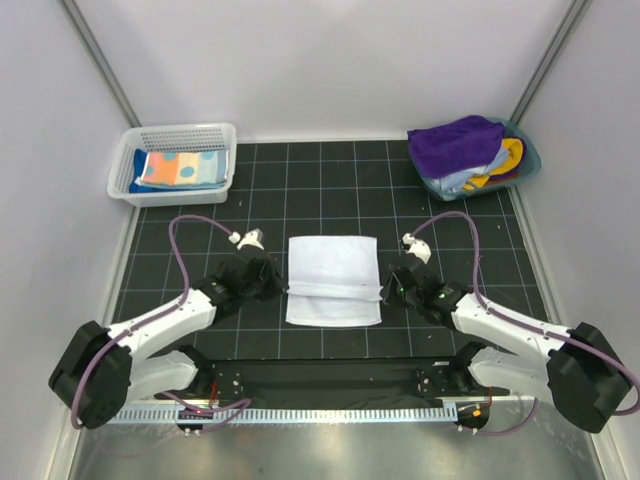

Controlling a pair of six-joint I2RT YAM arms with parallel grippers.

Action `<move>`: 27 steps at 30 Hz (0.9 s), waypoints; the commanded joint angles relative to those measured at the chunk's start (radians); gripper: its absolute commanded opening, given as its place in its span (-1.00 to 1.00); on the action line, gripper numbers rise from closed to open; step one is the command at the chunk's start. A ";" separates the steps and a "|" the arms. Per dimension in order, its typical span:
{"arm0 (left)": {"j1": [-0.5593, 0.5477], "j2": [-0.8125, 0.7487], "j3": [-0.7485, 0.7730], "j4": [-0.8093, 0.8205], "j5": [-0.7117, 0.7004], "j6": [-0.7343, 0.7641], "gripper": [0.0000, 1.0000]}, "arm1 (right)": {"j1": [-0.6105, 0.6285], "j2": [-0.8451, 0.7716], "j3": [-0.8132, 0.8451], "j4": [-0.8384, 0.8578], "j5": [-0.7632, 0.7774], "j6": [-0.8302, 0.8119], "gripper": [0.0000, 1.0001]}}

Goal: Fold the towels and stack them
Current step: Fold the towel

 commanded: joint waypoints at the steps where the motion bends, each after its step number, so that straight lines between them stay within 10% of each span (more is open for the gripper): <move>1: -0.001 0.061 -0.032 0.032 0.007 -0.009 -1.00 | 0.000 0.027 -0.038 0.041 0.012 0.031 -0.94; 15: -0.010 0.069 0.020 -0.049 0.010 -0.015 -0.84 | 0.007 -0.032 -0.010 -0.014 0.003 0.015 -0.23; 27: -0.010 0.010 0.215 -0.224 -0.032 0.054 -0.54 | 0.008 -0.073 0.094 -0.103 0.009 0.004 -0.16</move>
